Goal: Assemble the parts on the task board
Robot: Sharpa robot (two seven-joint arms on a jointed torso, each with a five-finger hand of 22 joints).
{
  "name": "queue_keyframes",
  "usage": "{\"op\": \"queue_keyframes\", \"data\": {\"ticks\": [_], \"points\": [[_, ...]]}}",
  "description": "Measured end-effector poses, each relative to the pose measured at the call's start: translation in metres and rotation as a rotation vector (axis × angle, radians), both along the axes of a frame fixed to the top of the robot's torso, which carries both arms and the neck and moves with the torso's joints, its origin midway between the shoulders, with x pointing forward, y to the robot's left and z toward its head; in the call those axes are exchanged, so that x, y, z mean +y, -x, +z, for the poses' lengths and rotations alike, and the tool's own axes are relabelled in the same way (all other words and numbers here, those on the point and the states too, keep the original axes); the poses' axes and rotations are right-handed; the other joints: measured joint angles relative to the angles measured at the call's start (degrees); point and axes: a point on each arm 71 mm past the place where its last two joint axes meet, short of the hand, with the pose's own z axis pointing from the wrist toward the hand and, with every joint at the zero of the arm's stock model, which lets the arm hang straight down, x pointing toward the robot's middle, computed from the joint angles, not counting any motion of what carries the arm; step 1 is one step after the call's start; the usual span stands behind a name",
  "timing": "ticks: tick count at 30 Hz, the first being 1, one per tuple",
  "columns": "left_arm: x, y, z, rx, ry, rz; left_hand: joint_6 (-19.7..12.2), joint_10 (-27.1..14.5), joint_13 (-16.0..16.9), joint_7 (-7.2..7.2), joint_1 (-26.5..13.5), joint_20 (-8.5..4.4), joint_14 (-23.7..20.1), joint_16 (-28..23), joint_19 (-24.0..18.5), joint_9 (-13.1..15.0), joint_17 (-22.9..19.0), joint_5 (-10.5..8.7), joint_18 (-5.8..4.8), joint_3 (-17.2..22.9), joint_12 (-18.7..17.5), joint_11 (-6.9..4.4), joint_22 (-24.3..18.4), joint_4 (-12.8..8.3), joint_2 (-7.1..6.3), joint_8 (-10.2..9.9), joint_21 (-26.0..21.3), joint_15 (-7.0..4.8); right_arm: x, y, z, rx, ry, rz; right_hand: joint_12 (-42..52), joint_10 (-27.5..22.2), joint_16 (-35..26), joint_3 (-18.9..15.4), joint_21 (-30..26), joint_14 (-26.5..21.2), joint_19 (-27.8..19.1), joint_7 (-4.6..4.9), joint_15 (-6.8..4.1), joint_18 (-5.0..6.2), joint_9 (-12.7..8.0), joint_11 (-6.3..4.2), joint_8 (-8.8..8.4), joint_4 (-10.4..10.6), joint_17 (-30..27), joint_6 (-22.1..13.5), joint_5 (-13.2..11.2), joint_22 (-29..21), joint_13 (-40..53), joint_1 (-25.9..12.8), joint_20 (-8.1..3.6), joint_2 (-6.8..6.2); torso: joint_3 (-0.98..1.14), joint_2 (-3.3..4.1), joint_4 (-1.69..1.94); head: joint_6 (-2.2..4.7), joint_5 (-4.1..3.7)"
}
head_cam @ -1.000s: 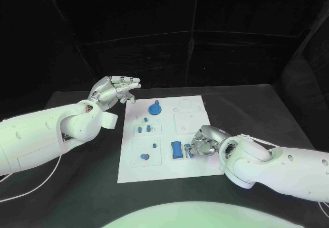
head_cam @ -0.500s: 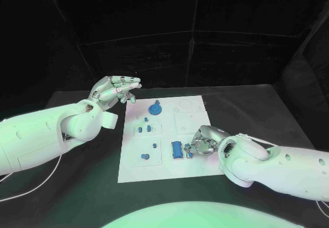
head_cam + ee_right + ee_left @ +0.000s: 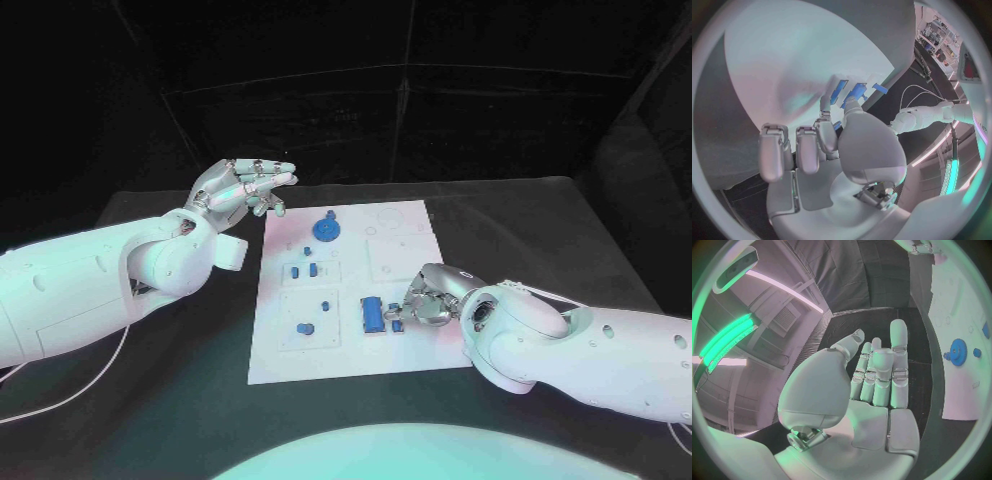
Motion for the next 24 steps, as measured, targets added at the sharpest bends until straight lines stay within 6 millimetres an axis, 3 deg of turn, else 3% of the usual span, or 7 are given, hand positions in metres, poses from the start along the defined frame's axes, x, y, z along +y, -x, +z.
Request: {"op": "queue_keyframes", "data": {"ticks": [7, 15, 18, 20, 22, 24], "points": [[0.000, 0.000, 0.000, 0.000, 0.000, -0.001, 0.0, 0.0, 0.0, 0.00, 0.0, 0.00, 0.0, 0.0, 0.0, 0.0, 0.0, 0.00, 0.00, 0.0, 0.0, 0.00, 0.0, 0.0, 0.00, 0.0, 0.0, 0.00, -0.008, 0.004, 0.003, -0.003, 0.000, -0.005, 0.0, 0.0, 0.0, -0.8, 0.0, 0.0, 0.0, 0.00, 0.00, 0.00, 0.3, 0.00, 0.00, -0.5, 0.0, 0.0, 0.0, 0.0, 0.0, 0.0, 0.00, -0.01, 0.04, -0.02, 0.00, 0.17, -0.07], [-0.001, -0.001, 0.000, 0.000, 0.000, -0.002, 0.0, 0.0, 0.0, 0.00, 0.0, 0.00, 0.0, 0.0, 0.0, 0.0, 0.0, 0.00, 0.00, 0.0, 0.0, 0.00, 0.0, 0.0, 0.00, 0.0, 0.0, 0.00, -0.016, 0.007, 0.005, -0.006, -0.007, -0.002, 0.0, 0.0, -0.5, -1.7, -0.6, 0.0, 0.0, 0.22, 0.00, 0.01, 0.8, 0.00, 0.00, -2.4, 0.0, -1.0, 1.6, 0.0, 0.1, 4.7, 0.00, 0.16, 0.01, -0.05, -0.04, 0.50, -0.16], [-0.002, -0.001, 0.000, 0.000, 0.001, -0.003, 0.0, 0.0, 0.0, 0.00, 0.0, 0.00, 0.0, 0.0, 0.0, 0.0, -0.1, 0.00, 0.00, -0.1, 0.0, 0.00, 0.0, -0.1, 0.00, 0.0, -0.2, 0.00, -0.021, 0.004, 0.004, -0.011, -0.029, -0.008, -1.2, -0.9, -1.8, -1.9, -2.2, 0.0, 0.0, 1.12, 0.46, 0.00, 0.5, 0.93, -1.52, -2.6, 0.0, -3.6, 3.7, 0.0, 0.3, 5.7, 0.03, 0.59, -0.02, -0.08, -0.04, 0.81, -0.19], [-0.002, -0.001, -0.001, 0.001, 0.000, -0.003, 0.0, 0.0, -0.1, 0.00, 0.0, 0.00, 0.0, -0.1, 0.0, 0.0, -0.4, 0.00, 0.00, -0.2, 0.0, 0.00, -0.1, -0.2, 0.00, 0.0, -0.2, 0.00, -0.027, 0.001, 0.003, -0.012, -0.070, -0.012, -3.8, -1.9, -3.1, -2.0, -3.9, 0.0, -0.4, 1.87, 0.89, 0.01, -0.1, 1.83, -2.75, -2.7, -0.1, -5.4, 4.4, 0.0, -0.8, 7.1, 0.68, 0.92, -0.04, -0.15, 0.00, 1.09, -0.21], [-0.002, -0.001, -0.001, 0.001, -0.001, -0.002, -0.1, 0.0, -0.1, -0.13, -0.2, 0.02, -2.5, -2.4, -0.5, 0.0, -4.6, 0.00, -0.01, -0.7, 0.0, 0.00, -0.4, 0.3, 0.13, 0.0, -1.0, 0.20, -0.033, -0.003, 0.002, -0.008, -0.121, -0.016, -7.1, -3.6, -4.8, -2.2, -6.0, 0.0, -2.0, 2.69, 1.56, 0.30, -0.7, 2.33, -3.80, -3.5, -2.0, -6.7, 4.7, 0.0, -3.6, 9.1, 1.44, 1.90, -0.08, -0.26, 0.03, 1.41, -0.23], [-0.001, -0.002, -0.002, 0.001, -0.001, 0.003, -0.3, -0.2, -0.1, -0.19, -0.9, 0.31, -6.3, -5.7, -2.5, -0.1, -9.4, 0.00, -0.01, -1.6, 0.0, 0.23, -1.1, 0.7, 0.02, 0.0, -2.5, 0.47, -0.041, -0.012, 0.004, -0.006, -0.200, -0.022, -11.2, -5.7, -7.2, -2.2, -8.8, -0.1, -4.4, 3.16, 1.80, 1.85, -1.2, 2.78, -4.64, -4.5, -5.3, -7.7, 5.3, 0.0, -6.0, 10.9, 1.75, 2.38, -0.12, -0.46, 0.08, 1.93, -0.37]]}}
